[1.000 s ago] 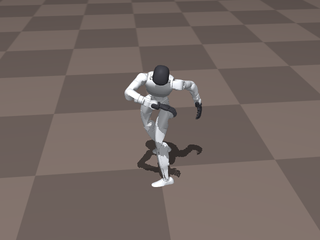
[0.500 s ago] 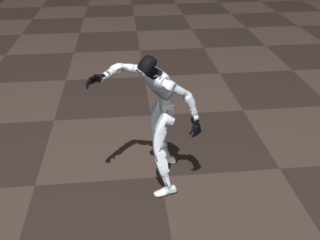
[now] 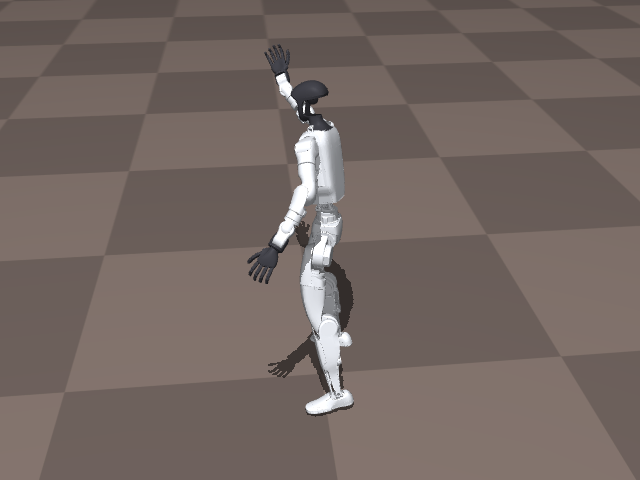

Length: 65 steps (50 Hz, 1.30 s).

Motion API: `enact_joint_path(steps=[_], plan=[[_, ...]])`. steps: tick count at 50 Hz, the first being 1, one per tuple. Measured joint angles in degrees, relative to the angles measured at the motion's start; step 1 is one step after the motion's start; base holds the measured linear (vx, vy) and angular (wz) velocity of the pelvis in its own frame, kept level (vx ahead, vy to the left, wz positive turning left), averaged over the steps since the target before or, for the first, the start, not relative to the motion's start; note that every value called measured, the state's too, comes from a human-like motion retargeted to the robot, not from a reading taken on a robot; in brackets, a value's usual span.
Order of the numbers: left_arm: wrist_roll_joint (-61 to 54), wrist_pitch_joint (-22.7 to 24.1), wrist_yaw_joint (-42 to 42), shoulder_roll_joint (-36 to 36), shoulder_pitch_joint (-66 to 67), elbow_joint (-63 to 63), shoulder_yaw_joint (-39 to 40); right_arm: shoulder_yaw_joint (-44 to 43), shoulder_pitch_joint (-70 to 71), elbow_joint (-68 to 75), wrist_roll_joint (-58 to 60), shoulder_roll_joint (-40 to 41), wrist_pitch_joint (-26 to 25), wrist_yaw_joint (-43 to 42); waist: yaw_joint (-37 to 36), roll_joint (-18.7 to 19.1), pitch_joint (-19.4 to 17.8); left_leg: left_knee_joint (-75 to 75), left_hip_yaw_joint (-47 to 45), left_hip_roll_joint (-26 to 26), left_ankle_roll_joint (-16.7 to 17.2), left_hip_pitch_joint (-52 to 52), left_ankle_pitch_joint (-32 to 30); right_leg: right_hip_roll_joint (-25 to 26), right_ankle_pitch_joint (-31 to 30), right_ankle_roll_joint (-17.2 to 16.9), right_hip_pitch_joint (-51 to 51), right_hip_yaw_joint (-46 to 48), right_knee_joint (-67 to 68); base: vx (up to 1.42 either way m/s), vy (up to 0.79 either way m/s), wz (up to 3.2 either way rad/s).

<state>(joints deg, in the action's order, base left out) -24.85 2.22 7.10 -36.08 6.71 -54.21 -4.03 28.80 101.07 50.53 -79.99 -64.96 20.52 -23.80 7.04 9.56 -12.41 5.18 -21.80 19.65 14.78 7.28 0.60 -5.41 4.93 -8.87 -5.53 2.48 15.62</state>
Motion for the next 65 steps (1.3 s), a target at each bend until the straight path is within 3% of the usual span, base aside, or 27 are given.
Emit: enact_joint_path(steps=[5, 7, 10, 15, 20, 25, 30, 32, 38, 43, 51, 53, 55, 57, 60, 62, 65], plan=[[3.11, 0.71, -2.71, 1.71, -1.24, 3.73, -1.5, -7.76, -10.86, -5.99, 4.04, -1.22, 2.11, -0.85, 5.98, 2.9, -0.82, 2.37, -4.2, -0.46, -0.91, -0.31, 2.46, -0.17, -0.38, -0.8, -1.83, -3.03, -0.41, -0.03, 0.07, -0.62], [2.25, 0.73, -2.93, 2.5, -1.99, 6.08, -2.12, -9.87, -15.63, -8.32, 5.47, -2.19, 1.85, -0.68, 7.97, 4.35, -1.85, -0.32, -5.48, -1.09, 0.11, 0.43, 0.4, 0.35, -2.62, 0.4, -1.98, -5.07, -3.7, -0.06, 0.07, -0.71], [2.51, 1.39, -3.67, 3.74, -2.55, 10.0, -2.72, -13.48, -24.06, -7.83, 14.73, -5.67, -0.27, -5.19, 10.73, 5.46, -3.69, -1.56, -7.9, -1.91, 0.22, 1.05, 0.01, 0.34, -4.39, 0.26, -2.26, -7.07, -6.37, -0.05, 0.08, -0.62], [3.0, 2.16, -6.18, 5.93, -2.43, 15.62, -2.01, -26.98, -45.94, -4.16, 27.26, -8.27, -5.39, -9.08, 14.74, 5.69, -7.0, -1.86, -11.04, -3.08, 0.21, 1.13, 0.18, -0.01, -6.58, -0.26, -3.23, -9.94, -9.19, -0.06, 0.07, -0.54], [4.59, 2.32, -5.93, 5.67, -1.61, 18.69, -1.36, -47.96, -71.95, 4.78, 29.31, -3.09, -10.28, -11.69, 16.74, 2.67, -10.71, -0.35, -12.69, -4.03, -0.11, 0.58, 0.89, -0.88, -7.65, -0.99, -4.3, -11.72, -9.6, -0.08, 0.06, -0.33], [2.53, 2.59, -4.63, 3.94, -0.6, 21.2, -2.41, -60.63, -86.84, 21.5, 29.02, 2.25, -19.69, -13.95, 16.11, -1.71, -16.19, 5.18, -12.79, -4.23, -0.59, -1.71, 3.13, -2.29, -7.36, -1.38, -6.05, -12.71, -7.11, -0.13, 0.07, -0.12], [1.04, 2.86, -3.46, 1.46, 3.39, 23.76, -3.4, -65.2, -95.02, 33.06, 27.73, 6.74, -25.12, -15.57, 13.11, -5.4, -17.39, 14.52, -11.16, -3.72, -1.63, -9.22, 6.69, -4.28, -6.48, -1.29, -11.21, -12.98, -3.18, -0.17, 0.1, 0.18], [2.79, 3.09, -3.91, 0.88, 5.81, 24.63, -2.97, -68.41, -96.71, 33.83, 27.12, 8.29, -24.0, -16.74, 11.98, -6.55, -17.39, 21.2, -9.83, -2.28, -3.23, -13.05, 10.45, -4.86, -4.16, -2.23, -13.48, -11.63, 1.04, -0.14, 0.14, 0.47], [2.82, 2.13, -1.23, -1.9, 7.74, 25.96, -4.45, -67.64, -90.61, 32.86, 17.86, 6.1, -22.26, -17.47, 4.71, -8.38, -17.39, 29.85, -3.76, -0.29, -2.98, -20.11, 12.96, -5.48, -4.36, -0.74, -13.6, -8.8, 1.71, -0.13, 0.14, 0.55], [7.96, 1.98, -2.64, -5.98, 4.75, 23.97, -8.02, -56.02, -74.72, 28.99, 22.24, -0.06, -21.32, -15.13, -3.53, -9.57, -17.24, 33.1, 2.58, -0.19, -2.26, -21.46, 15.03, -6.38, -3.93, -1.16, -8.44, -3.41, 1.47, -0.02, 0.15, 0.93], [6.83, 4.18, 0.07, -10.26, -0.42, 21.27, -6.47, -23.17, -43.25, 7.67, 50.1, -11.65, -20.86, -15.56, -17.8, -14.93, -13.3, 27.17, 10.85, -6.9, -0.94, -21.17, 13.26, -11.45, -5.74, -3.31, -0.51, 6.82, -2.61, 0.05, 0.1, 1.18], [7.33, 5.39, 0.53, -9.58, -0.01, 21.05, -4.11, -10.31, -31.35, 3.71, 62.93, -14.33, -22.2, -15.46, -20.74, -16.07, -10.99, 29.58, 12.6, -7.83, 0.0, -24.35, 13.3, -13.05, -4.56, -4.37, -1.9, 9.65, 0.75, 0.11, 0.08, 1.19], [4.49, 5.79, 2.33, -10.8, -1.65, 20.57, -2.35, 6.11, -18.08, 1.52, 75.0, -15.36, -25.83, -15.65, -23.98, -18.9, -11.12, 23.13, 14.65, -10.3, -0.77, -22.85, 11.49, -14.02, -5.83, -4.77, -0.57, 12.42, -1.65, 0.03, 0.0, 1.1], [3.95, 6.35, 4.38, -10.96, -2.09, 19.84, 0.12, 25.52, -2.74, 1.45, 86.98, -13.52, -28.55, -15.09, -25.39, -20.39, -11.1, 20.74, 16.98, -11.62, -1.25, -23.4, 9.94, -14.13, -7.68, -4.23, 1.41, 15.29, -4.92, 0.02, 0.0, 1.15], [7.51, 7.4, 4.81, -10.07, -1.81, 18.04, 2.62, 45.71, 11.54, 1.44, 102.25, -9.49, -28.59, -12.98, -28.37, -21.25, -9.86, 23.21, 19.99, -11.37, -0.63, -27.0, 10.25, -13.96, -7.08, -4.24, 0.46, 19.3, -2.18, 0.07, -0.01, 0.96], [6.74, 7.77, 6.28, -12.56, -2.23, 17.1, 3.59, 51.41, 13.22, 0.19, 107.48, -6.91, -29.44, -13.42, -29.8, -24.65, -11.49, 16.68, 22.2, -13.06, -2.24, -25.16, 7.61, -13.87, -9.49, -4.22, 2.39, 21.51, -6.02, 0.04, -0.03, 0.96], [9.37, 7.63, 5.47, -13.44, -1.79, 15.47, 3.01, 51.41, 9.81, -3.92, 115.31, -5.58, -27.89, -12.52, -33.31, -26.64, -11.23, 15.79, 25.26, -13.32, -2.34, -26.47, 6.72, -13.6, -9.93, -4.06, 2.5, 25.12, -4.69, 0.08, -0.03, 0.94]])
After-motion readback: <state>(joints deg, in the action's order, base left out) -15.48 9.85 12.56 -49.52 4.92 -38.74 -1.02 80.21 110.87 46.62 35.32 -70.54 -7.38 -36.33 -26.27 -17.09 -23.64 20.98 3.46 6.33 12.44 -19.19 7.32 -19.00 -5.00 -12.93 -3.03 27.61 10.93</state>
